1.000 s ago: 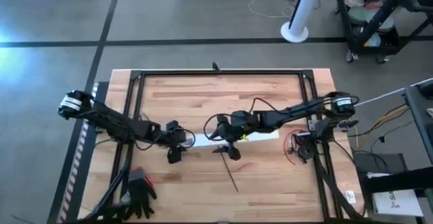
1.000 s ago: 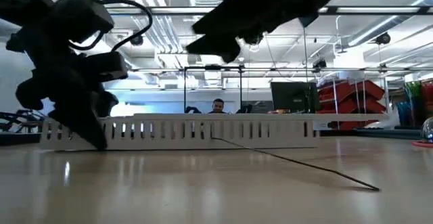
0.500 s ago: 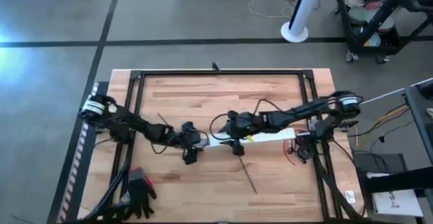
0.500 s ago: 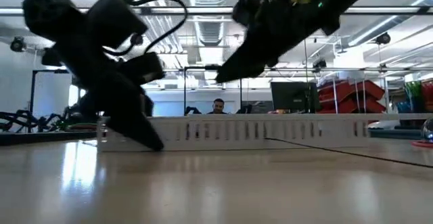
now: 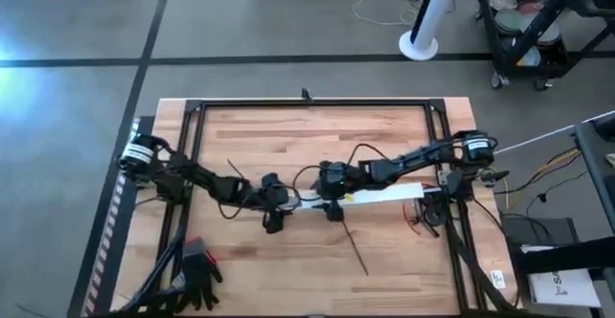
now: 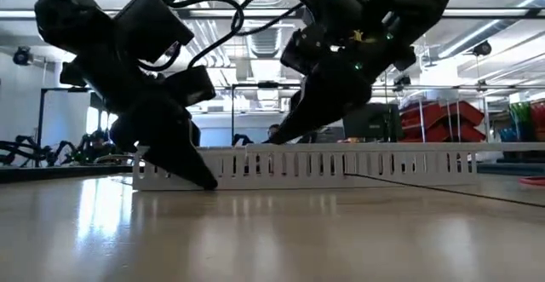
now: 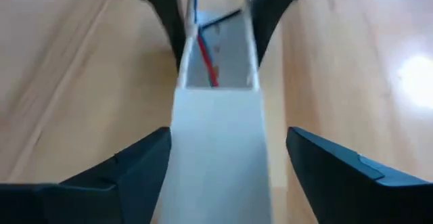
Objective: Ziptie cables
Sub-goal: Close the white cable duct
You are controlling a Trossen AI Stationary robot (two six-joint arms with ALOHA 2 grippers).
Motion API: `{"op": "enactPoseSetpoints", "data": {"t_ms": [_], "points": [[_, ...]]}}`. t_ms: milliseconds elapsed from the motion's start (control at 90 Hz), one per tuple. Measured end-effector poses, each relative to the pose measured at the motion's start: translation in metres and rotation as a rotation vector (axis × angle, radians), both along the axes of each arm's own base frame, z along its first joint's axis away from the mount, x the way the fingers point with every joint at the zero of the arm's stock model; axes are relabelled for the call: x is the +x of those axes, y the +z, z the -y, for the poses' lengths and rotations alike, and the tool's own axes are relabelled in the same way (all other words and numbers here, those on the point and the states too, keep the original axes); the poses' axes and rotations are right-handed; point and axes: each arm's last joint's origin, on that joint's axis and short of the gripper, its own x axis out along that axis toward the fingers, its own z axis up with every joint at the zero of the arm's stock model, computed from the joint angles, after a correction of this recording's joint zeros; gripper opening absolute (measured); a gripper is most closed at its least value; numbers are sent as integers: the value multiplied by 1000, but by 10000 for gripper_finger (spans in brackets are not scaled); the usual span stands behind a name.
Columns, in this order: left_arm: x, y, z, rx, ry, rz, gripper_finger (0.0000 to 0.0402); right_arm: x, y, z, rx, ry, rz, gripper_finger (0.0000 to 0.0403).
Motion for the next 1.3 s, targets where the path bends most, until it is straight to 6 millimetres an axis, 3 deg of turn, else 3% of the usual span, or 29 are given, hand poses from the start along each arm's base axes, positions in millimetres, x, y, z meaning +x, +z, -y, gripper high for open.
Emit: {"op": "enactPoseSetpoints", "data": {"t_ms": [267, 511, 733, 1022, 1300], "points": [[0, 0, 0, -5, 10, 4, 233, 1, -4, 1, -17, -6, -4, 258], [-1, 0, 0, -4, 16, 9, 222, 4, -10, 1, -9, -15, -2, 215], [-1, -1, -1, 3, 24, 8, 237, 7, -11, -1, -1, -11, 5, 232], [-3, -2, -1, 2, 32, 11, 221, 7, -12, -4, 43, 77, 10, 217], [-3, -2, -1, 6, 28, 14, 234, 6, -12, -6, 72, 118, 7, 214]]}}
